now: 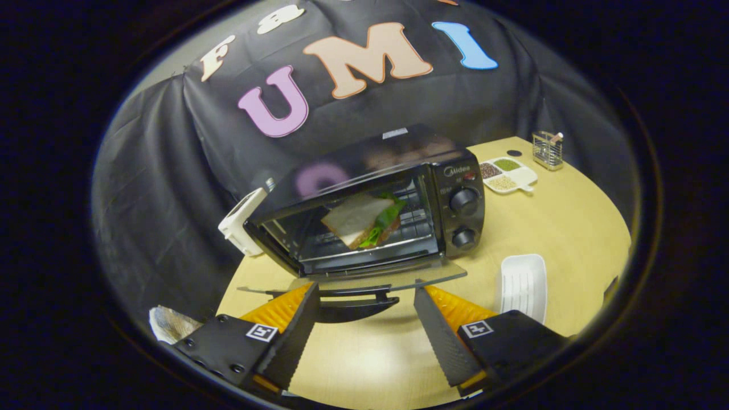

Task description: Open the toaster oven, put the food inside, and close the toaster oven door.

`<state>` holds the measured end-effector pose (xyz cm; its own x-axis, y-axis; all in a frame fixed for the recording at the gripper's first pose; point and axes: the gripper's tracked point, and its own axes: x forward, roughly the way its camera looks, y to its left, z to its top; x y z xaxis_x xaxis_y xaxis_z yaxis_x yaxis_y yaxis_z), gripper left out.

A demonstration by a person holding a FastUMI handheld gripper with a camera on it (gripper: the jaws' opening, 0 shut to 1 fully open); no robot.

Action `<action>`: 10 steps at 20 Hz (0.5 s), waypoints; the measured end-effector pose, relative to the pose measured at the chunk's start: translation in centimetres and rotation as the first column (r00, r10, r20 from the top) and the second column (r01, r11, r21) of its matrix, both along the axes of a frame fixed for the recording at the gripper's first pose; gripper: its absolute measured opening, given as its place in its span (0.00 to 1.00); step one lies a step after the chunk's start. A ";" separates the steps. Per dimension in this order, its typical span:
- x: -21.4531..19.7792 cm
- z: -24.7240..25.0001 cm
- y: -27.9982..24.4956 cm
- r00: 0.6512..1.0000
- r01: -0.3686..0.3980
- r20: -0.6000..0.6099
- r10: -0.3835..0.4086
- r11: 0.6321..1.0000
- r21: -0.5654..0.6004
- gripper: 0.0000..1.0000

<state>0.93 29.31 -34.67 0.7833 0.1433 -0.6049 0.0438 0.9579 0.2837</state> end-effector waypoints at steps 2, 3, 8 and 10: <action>1.0 0.7 0.1 1.000 0.013 0.026 -0.014 1.000 0.017 1.00; 1.6 1.0 0.0 0.999 0.023 0.040 -0.024 0.999 0.030 1.00; 5.4 2.3 -0.1 0.990 0.075 0.113 -0.086 0.992 0.096 1.00; 6.7 2.5 -0.1 0.985 0.096 0.130 -0.111 0.988 0.120 1.00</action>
<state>7.64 29.22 -32.14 0.8714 0.1184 -0.4761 0.0947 0.9116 0.4001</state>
